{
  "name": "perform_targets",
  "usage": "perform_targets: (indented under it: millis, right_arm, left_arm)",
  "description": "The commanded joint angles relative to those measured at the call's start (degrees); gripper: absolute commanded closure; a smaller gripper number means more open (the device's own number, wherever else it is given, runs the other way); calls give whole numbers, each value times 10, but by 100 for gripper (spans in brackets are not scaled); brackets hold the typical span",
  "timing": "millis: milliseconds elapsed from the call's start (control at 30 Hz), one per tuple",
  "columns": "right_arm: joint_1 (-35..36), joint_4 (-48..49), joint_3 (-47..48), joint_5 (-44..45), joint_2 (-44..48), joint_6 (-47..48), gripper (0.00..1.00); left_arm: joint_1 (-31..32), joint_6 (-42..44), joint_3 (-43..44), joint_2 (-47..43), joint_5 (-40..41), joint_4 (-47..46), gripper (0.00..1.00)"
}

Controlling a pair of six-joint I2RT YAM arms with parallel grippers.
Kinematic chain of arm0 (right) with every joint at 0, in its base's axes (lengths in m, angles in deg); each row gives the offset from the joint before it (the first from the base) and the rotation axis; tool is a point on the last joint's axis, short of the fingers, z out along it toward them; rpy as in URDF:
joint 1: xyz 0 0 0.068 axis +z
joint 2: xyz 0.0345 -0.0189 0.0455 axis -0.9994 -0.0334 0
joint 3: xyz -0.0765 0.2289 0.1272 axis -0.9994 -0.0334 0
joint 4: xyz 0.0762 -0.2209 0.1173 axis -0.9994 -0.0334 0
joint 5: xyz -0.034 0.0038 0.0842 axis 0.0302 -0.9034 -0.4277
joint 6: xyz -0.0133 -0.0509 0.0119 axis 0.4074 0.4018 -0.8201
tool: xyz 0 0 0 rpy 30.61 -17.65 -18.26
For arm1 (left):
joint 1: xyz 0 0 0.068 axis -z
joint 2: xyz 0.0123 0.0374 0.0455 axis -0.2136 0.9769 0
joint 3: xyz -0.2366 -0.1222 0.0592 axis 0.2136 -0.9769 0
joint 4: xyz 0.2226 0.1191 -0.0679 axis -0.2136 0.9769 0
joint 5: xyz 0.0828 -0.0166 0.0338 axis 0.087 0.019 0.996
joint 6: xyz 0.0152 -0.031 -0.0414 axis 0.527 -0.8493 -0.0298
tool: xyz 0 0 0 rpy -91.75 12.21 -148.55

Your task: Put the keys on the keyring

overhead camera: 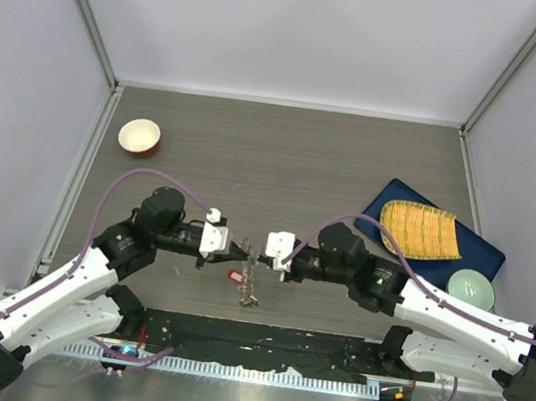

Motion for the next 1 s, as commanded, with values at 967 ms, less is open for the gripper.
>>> perform_targets:
  millis: [967]
  right_arm:
    - [4, 36, 1, -25, -2, -4, 99]
  left_arm:
    - [2, -32, 5, 2, -14, -71, 100]
